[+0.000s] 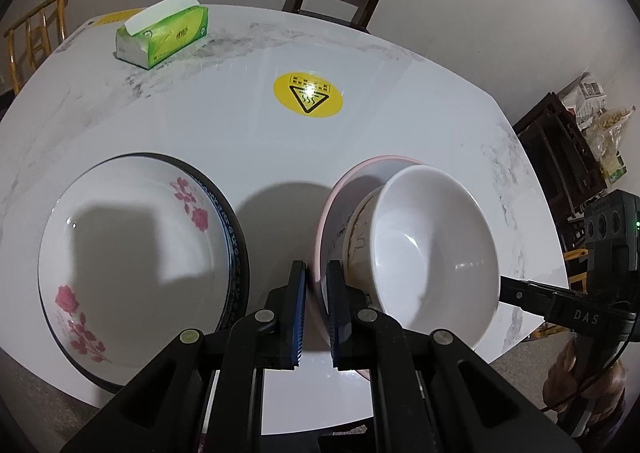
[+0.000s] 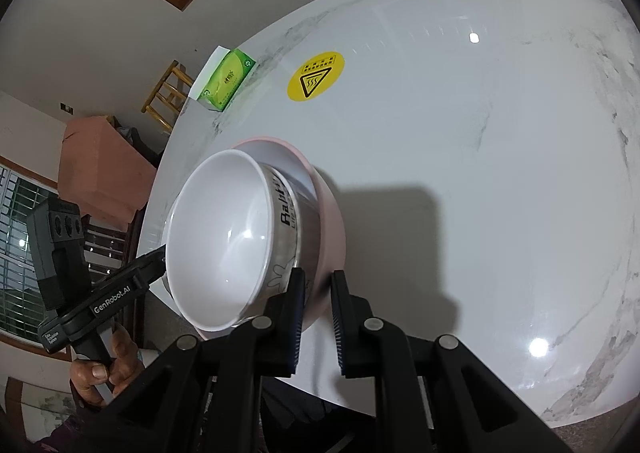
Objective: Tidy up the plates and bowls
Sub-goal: 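Lift the nested bowl stack off the table with both grippers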
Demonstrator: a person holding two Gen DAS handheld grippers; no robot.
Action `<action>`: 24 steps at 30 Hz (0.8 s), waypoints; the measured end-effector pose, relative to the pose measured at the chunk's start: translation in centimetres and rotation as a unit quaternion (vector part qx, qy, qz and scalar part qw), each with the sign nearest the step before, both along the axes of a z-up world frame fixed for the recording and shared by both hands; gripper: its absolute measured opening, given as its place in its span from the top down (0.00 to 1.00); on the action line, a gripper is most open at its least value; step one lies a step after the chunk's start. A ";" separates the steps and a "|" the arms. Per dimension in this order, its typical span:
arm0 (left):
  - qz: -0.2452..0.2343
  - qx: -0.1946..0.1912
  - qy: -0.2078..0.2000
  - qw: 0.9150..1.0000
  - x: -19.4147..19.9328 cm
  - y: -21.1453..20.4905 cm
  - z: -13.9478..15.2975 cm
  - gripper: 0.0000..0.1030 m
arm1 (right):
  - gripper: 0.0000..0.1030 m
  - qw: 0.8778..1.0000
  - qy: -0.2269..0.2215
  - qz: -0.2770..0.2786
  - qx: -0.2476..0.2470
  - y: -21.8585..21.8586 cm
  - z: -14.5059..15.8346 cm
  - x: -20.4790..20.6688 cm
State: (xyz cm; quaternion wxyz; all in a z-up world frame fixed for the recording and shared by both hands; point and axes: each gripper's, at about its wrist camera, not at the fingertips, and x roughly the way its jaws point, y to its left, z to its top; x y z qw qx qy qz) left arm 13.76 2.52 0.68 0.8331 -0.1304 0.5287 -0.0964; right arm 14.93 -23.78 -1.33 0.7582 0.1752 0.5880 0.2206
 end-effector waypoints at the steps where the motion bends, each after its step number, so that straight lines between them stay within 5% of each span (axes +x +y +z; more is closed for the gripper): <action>1: 0.001 -0.001 0.001 1.000 0.1 0.0 0.0 0.93 | 0.87 1.000 -0.001 0.001 -0.002 0.1 0.0 0.0; 24: -0.013 -0.006 0.026 1.000 0.5 -0.3 -1.7 0.93 | 0.85 0.997 0.041 -0.010 -0.068 0.8 -0.7 1.8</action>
